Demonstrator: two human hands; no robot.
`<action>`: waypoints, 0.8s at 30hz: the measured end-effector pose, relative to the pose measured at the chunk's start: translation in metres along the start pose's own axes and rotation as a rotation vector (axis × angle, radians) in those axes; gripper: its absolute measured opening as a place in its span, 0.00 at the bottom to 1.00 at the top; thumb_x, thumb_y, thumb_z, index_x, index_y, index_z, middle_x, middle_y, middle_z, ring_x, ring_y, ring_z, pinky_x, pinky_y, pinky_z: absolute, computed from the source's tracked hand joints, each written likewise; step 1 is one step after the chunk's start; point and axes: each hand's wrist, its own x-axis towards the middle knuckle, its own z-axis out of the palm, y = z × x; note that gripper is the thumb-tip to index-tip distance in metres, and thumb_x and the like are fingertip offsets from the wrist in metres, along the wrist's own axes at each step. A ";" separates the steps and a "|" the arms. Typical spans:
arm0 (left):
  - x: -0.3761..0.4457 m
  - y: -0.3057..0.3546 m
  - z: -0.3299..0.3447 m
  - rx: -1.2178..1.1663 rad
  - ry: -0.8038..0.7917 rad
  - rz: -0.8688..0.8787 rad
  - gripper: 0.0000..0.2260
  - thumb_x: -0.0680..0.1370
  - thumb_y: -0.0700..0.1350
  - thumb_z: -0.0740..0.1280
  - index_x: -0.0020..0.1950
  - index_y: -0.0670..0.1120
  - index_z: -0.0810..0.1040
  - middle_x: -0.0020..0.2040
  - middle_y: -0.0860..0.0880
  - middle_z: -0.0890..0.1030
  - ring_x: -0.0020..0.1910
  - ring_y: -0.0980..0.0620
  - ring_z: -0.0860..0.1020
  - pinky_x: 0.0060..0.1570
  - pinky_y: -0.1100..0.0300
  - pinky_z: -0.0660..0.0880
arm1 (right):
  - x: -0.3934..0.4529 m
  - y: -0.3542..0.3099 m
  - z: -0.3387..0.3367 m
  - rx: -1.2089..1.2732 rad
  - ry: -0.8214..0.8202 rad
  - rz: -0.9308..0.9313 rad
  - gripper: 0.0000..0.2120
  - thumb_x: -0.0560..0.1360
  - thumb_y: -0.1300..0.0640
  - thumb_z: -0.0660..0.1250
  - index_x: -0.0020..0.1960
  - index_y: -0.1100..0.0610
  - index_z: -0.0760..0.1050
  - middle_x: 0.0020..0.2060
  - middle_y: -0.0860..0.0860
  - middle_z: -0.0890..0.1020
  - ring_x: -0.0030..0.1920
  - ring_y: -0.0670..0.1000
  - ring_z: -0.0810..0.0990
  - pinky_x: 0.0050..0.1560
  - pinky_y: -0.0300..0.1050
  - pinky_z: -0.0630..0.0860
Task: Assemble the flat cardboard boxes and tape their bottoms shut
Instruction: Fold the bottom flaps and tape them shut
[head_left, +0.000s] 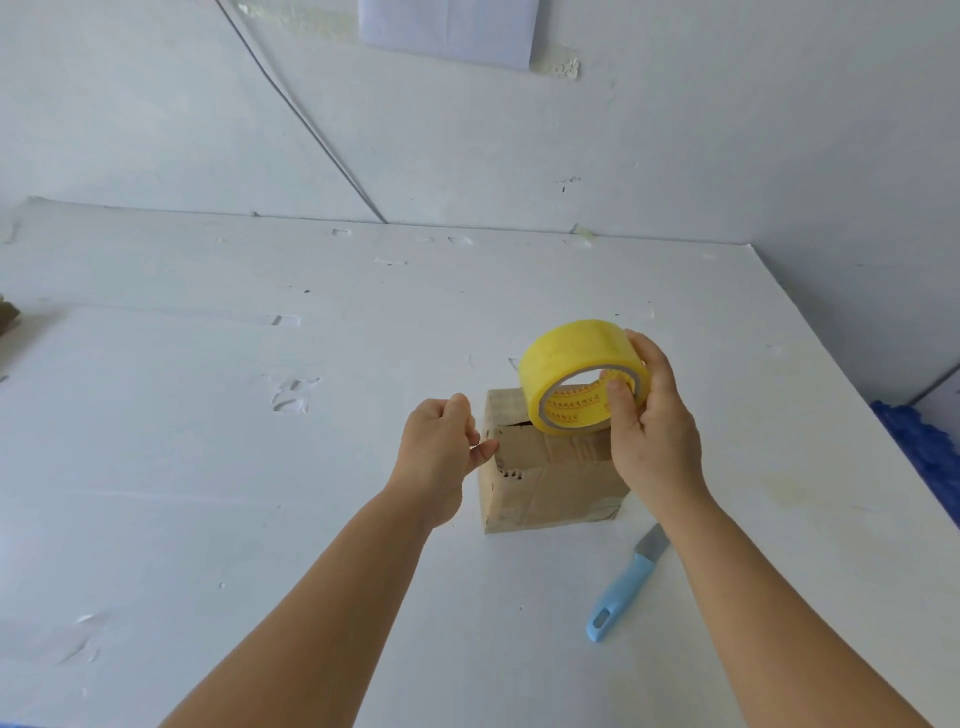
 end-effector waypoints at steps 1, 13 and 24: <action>0.001 -0.001 -0.001 -0.007 -0.002 -0.005 0.12 0.80 0.39 0.57 0.36 0.43 0.65 0.33 0.47 0.66 0.32 0.54 0.66 0.37 0.60 0.79 | -0.001 0.000 0.000 0.033 0.003 -0.009 0.19 0.80 0.51 0.58 0.70 0.42 0.63 0.36 0.48 0.78 0.38 0.54 0.77 0.41 0.46 0.71; 0.005 -0.003 -0.007 -0.072 0.010 -0.015 0.07 0.79 0.39 0.59 0.41 0.42 0.68 0.35 0.47 0.67 0.33 0.54 0.68 0.36 0.59 0.78 | 0.003 0.006 -0.004 0.464 -0.064 0.014 0.18 0.77 0.54 0.65 0.66 0.49 0.71 0.54 0.38 0.79 0.48 0.31 0.78 0.48 0.24 0.71; 0.009 -0.024 -0.014 0.126 0.026 -0.030 0.07 0.80 0.43 0.59 0.45 0.41 0.70 0.38 0.47 0.70 0.34 0.54 0.70 0.42 0.56 0.81 | 0.003 0.005 -0.003 0.380 0.002 0.007 0.19 0.78 0.53 0.63 0.69 0.45 0.68 0.64 0.49 0.76 0.56 0.43 0.76 0.52 0.24 0.69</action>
